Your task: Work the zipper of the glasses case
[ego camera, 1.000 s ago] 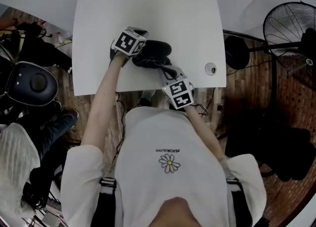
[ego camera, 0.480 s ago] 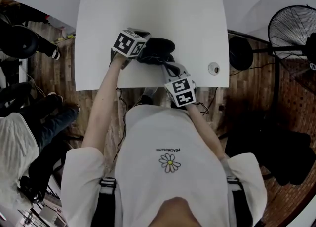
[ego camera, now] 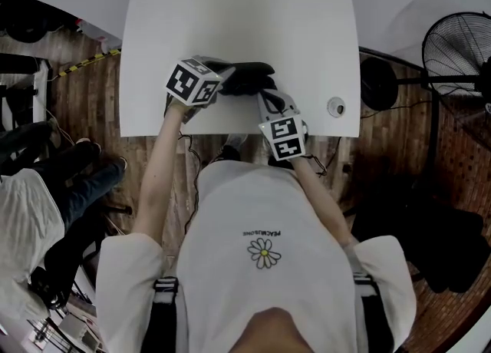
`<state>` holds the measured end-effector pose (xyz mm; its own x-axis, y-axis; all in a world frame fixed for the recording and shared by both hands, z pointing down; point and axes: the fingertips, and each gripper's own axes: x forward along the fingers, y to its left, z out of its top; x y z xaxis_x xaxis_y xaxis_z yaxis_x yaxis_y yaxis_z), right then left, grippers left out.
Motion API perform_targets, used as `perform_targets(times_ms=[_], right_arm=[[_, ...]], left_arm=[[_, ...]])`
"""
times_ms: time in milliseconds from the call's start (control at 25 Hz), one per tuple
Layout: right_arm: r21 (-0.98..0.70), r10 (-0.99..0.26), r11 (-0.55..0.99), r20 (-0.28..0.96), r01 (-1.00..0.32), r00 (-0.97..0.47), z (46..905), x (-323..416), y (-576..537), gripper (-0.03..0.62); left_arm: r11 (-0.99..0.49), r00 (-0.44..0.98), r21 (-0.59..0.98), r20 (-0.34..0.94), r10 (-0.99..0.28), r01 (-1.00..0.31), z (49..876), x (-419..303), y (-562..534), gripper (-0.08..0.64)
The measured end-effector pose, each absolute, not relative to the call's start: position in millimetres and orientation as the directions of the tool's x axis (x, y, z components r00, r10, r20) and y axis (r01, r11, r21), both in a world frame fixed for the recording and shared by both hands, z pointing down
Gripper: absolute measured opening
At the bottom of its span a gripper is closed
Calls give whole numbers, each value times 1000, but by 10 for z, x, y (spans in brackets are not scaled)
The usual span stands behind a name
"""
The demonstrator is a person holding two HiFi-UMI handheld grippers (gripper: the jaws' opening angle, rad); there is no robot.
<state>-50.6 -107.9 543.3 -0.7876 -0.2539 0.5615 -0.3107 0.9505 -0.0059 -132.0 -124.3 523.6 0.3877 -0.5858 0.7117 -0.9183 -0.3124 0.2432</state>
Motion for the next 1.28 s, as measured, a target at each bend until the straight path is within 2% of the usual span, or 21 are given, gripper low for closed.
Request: perform_targets(times_ms=[320,640,1000,1280], right_arm=[[-4,-250,952,572,-307,-781,5401,-473,-1069,8],[64,-287,951,542,-302,-790,5186,-536,-1288,8],[110,-154,988,632,-109,-760,5373,-653,-1348,8],[109,-69,994,693,9,-718,5391,-666,-1188,8]], left_arm=[[-390,473,303,736,-485,-870,5382,-966,-805,15],[-388,498,342,745,-443,-856,5574,-778,-589,15],[-392,464,298,763,-451,-870,5602,-781,-595,15],[-312,338,198,797,-500,-929,5614,-1012,-664,14]])
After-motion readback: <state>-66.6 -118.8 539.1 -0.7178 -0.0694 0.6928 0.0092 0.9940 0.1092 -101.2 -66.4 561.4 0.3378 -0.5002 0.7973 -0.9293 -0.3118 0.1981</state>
